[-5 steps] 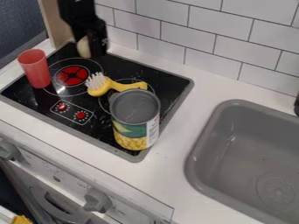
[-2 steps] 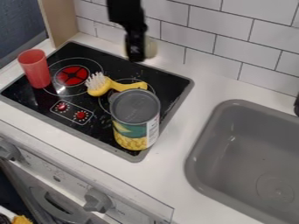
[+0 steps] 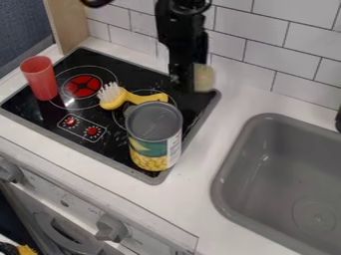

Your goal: Put the egg like object to the upper right corner of the stove

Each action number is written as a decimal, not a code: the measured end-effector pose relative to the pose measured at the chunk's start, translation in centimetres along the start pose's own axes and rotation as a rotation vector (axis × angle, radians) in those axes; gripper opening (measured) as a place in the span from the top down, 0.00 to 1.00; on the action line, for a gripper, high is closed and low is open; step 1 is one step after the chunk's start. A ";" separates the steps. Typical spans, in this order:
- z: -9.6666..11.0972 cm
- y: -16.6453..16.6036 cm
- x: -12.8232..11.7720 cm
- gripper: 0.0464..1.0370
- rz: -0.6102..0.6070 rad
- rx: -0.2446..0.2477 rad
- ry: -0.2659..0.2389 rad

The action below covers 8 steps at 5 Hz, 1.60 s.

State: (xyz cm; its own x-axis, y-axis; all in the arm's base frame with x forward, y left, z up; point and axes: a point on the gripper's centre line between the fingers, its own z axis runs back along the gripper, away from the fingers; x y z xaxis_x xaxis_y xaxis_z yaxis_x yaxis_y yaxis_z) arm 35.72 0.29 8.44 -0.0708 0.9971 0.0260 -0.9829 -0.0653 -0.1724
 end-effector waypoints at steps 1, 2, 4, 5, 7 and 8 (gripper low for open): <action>-1.4 0.5 -0.6 0.21 -0.034 0.033 0.000; -2.3 0.7 -0.4 0.21 -0.036 0.059 -0.024; -2.6 0.7 -0.3 0.15 0.009 0.092 -0.030; -2.6 0.7 0.1 0.03 0.020 0.094 -0.027; 0.2 0.0 1.8 0.04 0.085 0.041 -0.010; 3.1 -0.7 2.3 0.04 0.087 0.000 0.001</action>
State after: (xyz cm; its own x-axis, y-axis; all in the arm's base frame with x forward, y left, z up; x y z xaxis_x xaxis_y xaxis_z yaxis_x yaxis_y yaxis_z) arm 35.70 2.52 11.67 -0.1557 0.9878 0.0103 -0.9729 -0.1515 -0.1744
